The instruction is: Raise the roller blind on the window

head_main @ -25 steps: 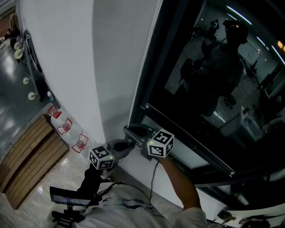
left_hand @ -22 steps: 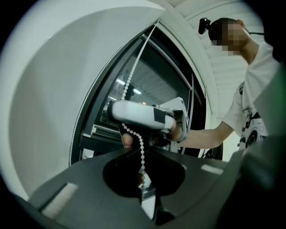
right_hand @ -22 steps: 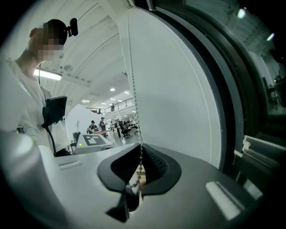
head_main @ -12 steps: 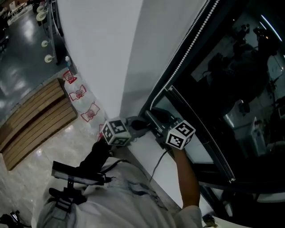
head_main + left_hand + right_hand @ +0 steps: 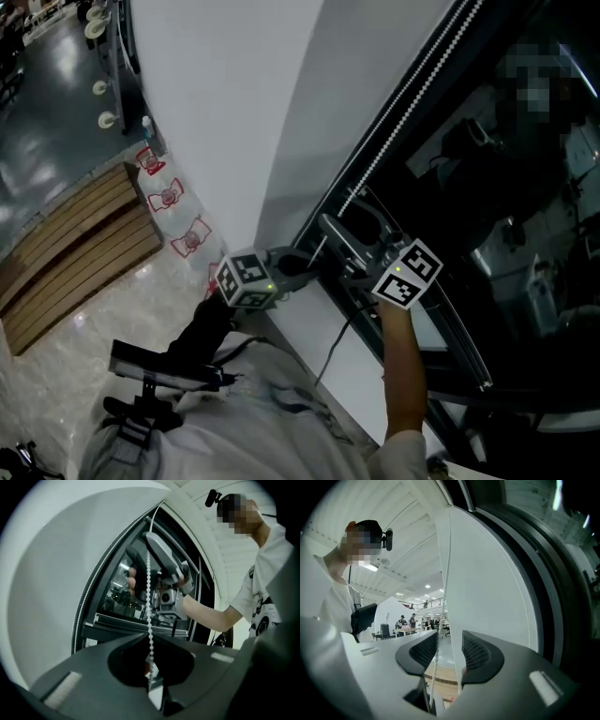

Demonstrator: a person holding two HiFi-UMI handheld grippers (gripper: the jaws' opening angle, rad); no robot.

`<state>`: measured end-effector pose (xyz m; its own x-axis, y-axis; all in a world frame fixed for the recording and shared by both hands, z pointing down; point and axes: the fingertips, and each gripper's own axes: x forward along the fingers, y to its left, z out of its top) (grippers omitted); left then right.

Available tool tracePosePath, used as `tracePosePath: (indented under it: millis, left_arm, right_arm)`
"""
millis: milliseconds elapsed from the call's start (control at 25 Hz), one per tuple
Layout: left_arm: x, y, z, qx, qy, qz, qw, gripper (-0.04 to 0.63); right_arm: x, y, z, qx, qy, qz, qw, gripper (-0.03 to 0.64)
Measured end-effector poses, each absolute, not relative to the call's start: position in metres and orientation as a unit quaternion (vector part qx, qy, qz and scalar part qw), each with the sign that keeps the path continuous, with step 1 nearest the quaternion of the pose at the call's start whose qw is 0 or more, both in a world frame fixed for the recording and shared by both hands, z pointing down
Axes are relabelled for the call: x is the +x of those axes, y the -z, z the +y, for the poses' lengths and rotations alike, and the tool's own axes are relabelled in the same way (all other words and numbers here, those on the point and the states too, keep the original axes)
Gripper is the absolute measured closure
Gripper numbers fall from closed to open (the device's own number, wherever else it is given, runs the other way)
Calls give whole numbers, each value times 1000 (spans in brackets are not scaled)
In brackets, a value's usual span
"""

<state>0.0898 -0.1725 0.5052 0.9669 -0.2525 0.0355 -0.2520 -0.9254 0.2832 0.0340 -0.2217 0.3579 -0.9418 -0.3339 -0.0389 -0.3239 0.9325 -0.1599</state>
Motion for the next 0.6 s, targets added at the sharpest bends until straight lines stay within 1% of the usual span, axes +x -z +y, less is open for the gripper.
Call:
tracePosePath:
  millis: [240, 600]
  left_arm:
    - [94, -500, -172, 983, 8, -120, 139, 597]
    - [95, -516, -176, 981, 12, -120, 153, 597]
  right_arm:
    - [31, -276, -238, -158, 9, 985, 65, 476]
    - [37, -171, -245, -139, -70, 981, 114, 479]
